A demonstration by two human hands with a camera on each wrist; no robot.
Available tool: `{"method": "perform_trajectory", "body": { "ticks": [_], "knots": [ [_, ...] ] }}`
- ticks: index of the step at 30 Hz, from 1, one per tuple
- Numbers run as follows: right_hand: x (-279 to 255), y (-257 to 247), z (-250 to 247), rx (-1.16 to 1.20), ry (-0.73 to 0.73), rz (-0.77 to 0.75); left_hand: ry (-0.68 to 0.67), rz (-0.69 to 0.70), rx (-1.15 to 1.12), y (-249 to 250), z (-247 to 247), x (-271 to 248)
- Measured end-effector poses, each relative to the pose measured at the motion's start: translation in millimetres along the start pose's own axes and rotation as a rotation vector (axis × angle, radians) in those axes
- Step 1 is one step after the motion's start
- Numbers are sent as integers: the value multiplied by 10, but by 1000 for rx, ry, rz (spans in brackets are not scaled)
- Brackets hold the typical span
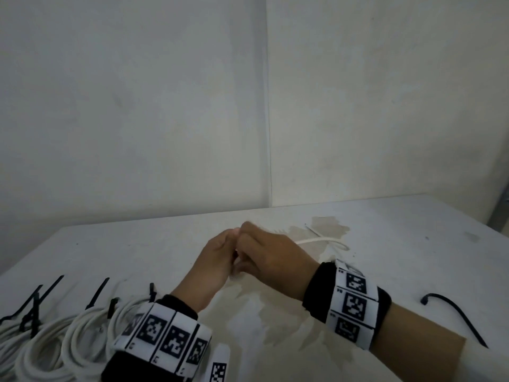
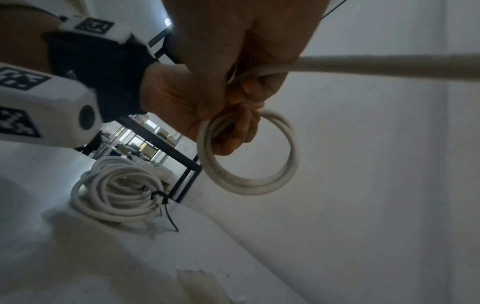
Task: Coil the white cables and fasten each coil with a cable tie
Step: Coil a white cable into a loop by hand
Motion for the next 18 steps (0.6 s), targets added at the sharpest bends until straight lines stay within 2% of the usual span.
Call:
{"method": "perform_trajectory", "body": {
  "ticks": [2, 5, 9, 15, 18],
  "knots": [
    [-7, 159, -84, 95, 51, 140, -64, -41, -9, -35, 69, -29],
    [-76, 358, -187, 262, 104, 276, -178, -128, -181, -33, 138, -70],
    [-214, 586, -240, 427, 110, 458, -216, -210, -278, -56, 151, -86],
    [-341, 757, -283, 395, 132, 576, -240, -212, -296, -19, 178, -98],
    [-476, 905, -343, 315, 152, 630, -189, -195, -439, 29, 67, -75]
  ]
}}
Point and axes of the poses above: each hand's wrist, its own x-axis towards the middle knuckle, its own z-axis out of the palm, y = z × x, the point moved 7 cm from there along x, towards the middle knuckle, and after that the axes turned 15 degrees about -z, right-handed, at the moved point
